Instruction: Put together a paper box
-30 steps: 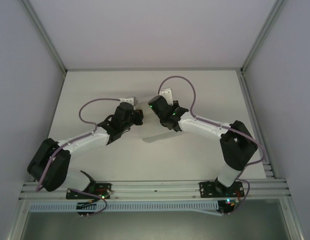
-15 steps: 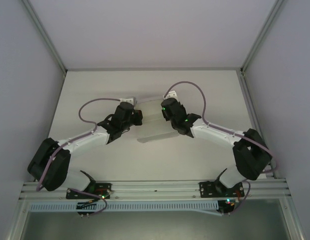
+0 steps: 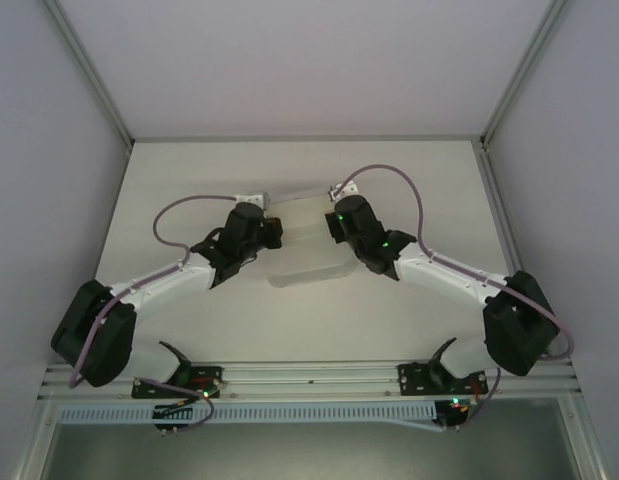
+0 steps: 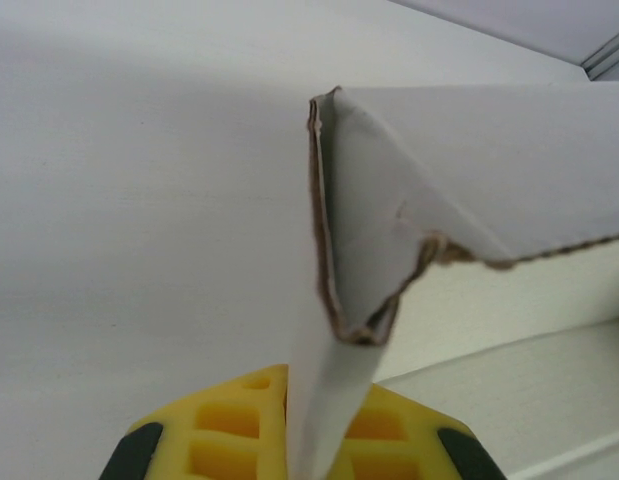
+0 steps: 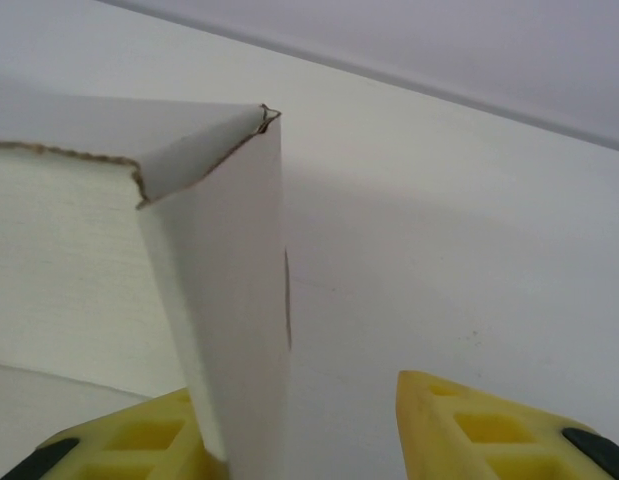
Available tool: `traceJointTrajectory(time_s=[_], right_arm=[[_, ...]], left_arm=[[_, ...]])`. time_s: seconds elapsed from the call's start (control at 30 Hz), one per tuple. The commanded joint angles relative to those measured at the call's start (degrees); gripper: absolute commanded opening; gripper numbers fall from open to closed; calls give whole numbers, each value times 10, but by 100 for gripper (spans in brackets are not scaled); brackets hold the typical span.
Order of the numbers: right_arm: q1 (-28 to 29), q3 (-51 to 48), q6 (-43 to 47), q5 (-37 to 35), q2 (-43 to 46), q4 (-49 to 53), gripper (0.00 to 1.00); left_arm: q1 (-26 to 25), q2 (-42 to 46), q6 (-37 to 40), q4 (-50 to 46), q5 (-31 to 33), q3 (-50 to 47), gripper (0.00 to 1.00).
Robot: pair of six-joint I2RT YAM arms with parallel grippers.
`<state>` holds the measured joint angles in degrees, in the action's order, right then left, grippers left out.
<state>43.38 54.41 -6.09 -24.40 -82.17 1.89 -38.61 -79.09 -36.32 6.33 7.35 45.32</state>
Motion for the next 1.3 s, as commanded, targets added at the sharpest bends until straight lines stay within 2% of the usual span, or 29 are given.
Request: traceJointTrajectory(time_s=[0.0, 0.13, 0.23, 0.33, 0.63, 0.7, 0.73, 0.83, 0.97, 1.0, 1.03, 1.07, 1.13, 1.2, 1.27], right_arm=[[-2, 27, -6, -91, -39, 36, 40], [-3, 36, -15, -192, -78, 39, 19], [-3, 44, -27, -283, -98, 58, 12], [-5, 56, -41, -357, -111, 94, 11], [-28, 40, -102, -423, -120, 144, 9], [-24, 31, -77, -386, -112, 112, 10], [-24, 28, -69, -344, -104, 100, 12], [-14, 8, -27, -171, -65, 34, 31], [3, -8, -68, 43, -13, 1, 50], [7, -20, -81, 153, 0, -23, 53], [9, -33, -87, 108, 14, -46, 59], [10, -42, -88, 143, 30, -64, 68], [9, -52, -96, 176, 58, -75, 79], [9, -56, -93, 189, 89, -66, 100], [9, -56, -88, 184, 119, -36, 100]], left_arm=[[3, 17, -6, 6, 0, 4, 0], [3, 14, -9, 1, 5, 6, 0], [5, 8, -20, -20, 27, 11, 0], [4, 2, -28, -57, 62, 19, 0], [13, 15, -40, -98, 93, 0, 0], [13, 13, -37, -95, 90, 1, 0], [12, 11, -35, -94, 86, 4, 0], [13, 0, -29, -85, 72, 12, 0], [12, -16, -35, -56, 35, 21, 0], [12, -20, -34, -49, 27, 22, 0], [13, -23, -33, -47, 23, 25, 0], [12, -26, -30, -47, 19, 29, 0], [12, -28, -24, -52, 19, 32, 0], [12, -24, -13, -53, 19, 34, 0], [12, -17, 2, -57, 20, 35, 0]])
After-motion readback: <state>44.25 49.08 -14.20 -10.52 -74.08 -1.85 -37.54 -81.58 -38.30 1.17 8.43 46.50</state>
